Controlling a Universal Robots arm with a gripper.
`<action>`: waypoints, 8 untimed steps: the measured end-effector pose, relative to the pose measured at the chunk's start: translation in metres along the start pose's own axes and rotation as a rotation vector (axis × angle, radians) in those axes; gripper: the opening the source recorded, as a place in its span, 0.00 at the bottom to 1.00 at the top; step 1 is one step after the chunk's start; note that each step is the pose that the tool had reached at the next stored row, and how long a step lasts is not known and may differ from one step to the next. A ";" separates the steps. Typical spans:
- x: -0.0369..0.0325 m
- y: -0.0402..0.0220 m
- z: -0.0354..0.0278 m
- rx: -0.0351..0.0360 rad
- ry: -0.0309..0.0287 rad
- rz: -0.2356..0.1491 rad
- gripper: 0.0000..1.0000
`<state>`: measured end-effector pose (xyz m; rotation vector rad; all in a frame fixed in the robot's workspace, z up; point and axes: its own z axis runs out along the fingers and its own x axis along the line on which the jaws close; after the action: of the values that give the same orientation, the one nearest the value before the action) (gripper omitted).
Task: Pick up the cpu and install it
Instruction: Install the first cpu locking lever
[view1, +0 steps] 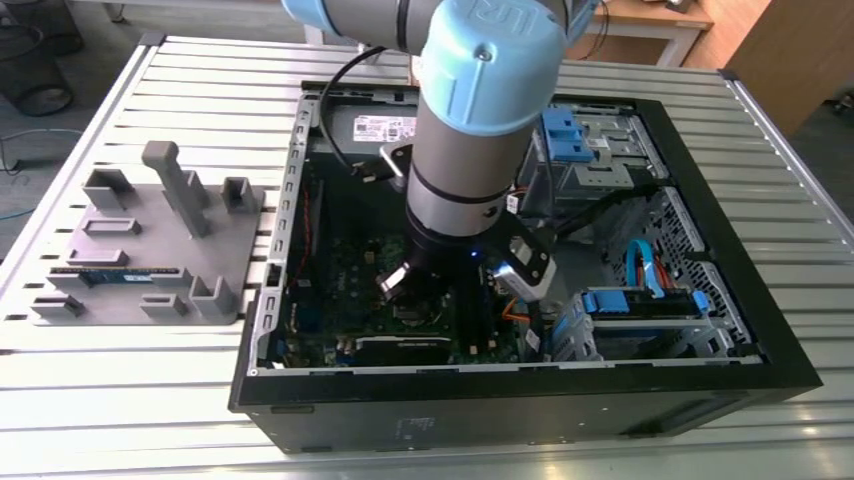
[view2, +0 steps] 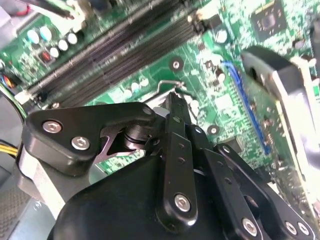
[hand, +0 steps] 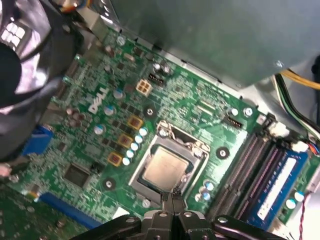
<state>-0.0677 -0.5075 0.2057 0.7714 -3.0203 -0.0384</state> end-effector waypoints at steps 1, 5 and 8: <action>0.0006 0.0019 0.0001 -0.0001 -0.0003 0.000 0.11; -0.0009 0.0105 0.0003 -0.0001 -0.0006 0.001 0.11; -0.0012 0.0122 -0.0009 -0.0003 -0.0006 0.001 0.11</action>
<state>-0.0725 -0.4963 0.2069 0.7699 -3.0212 -0.0390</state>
